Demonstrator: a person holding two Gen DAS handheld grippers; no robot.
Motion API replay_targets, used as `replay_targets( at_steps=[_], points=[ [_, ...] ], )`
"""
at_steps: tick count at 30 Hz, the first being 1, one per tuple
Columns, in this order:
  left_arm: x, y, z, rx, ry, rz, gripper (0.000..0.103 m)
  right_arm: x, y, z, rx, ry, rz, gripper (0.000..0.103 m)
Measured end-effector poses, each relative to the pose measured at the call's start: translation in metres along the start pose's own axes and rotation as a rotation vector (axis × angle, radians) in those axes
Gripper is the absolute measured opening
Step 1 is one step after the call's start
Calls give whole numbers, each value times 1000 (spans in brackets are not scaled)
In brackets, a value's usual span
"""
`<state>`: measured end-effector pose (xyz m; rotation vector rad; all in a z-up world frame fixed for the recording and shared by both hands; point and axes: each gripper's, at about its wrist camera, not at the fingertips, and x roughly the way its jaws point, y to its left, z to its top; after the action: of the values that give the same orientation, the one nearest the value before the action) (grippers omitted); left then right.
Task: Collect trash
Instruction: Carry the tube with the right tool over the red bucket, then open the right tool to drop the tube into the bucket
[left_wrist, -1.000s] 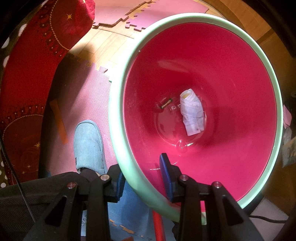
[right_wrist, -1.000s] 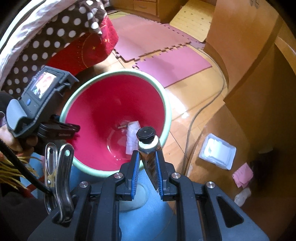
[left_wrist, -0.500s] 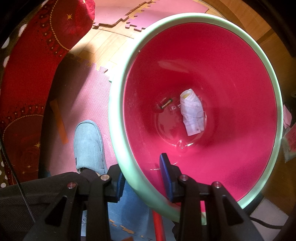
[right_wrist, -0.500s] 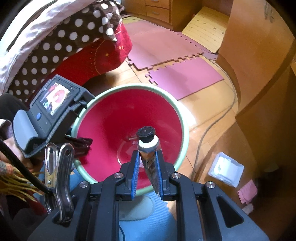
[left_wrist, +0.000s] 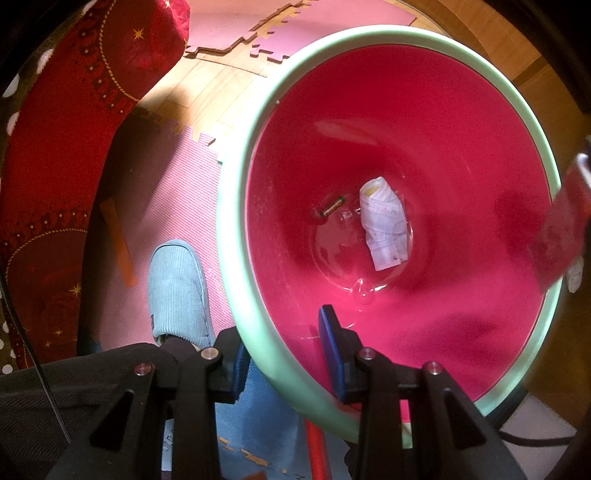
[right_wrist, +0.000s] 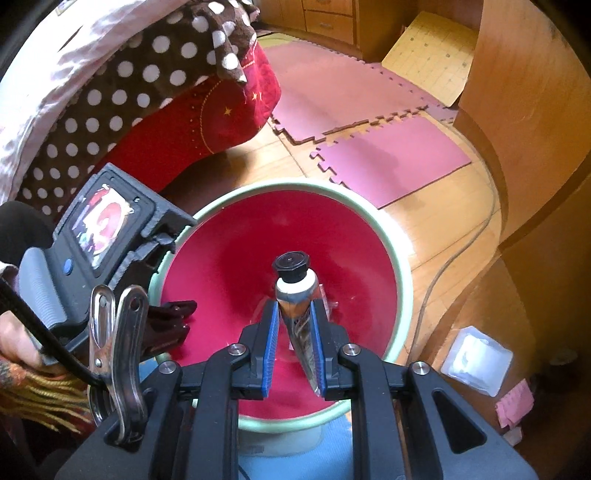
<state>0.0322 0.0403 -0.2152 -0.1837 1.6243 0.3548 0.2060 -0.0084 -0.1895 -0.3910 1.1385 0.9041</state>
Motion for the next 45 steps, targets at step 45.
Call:
replay_targets(
  at_steps=[45],
  points=[
    [-1, 2, 0, -1, -1, -2, 35, 66, -17, 2, 72, 99, -10, 35]
  ],
)
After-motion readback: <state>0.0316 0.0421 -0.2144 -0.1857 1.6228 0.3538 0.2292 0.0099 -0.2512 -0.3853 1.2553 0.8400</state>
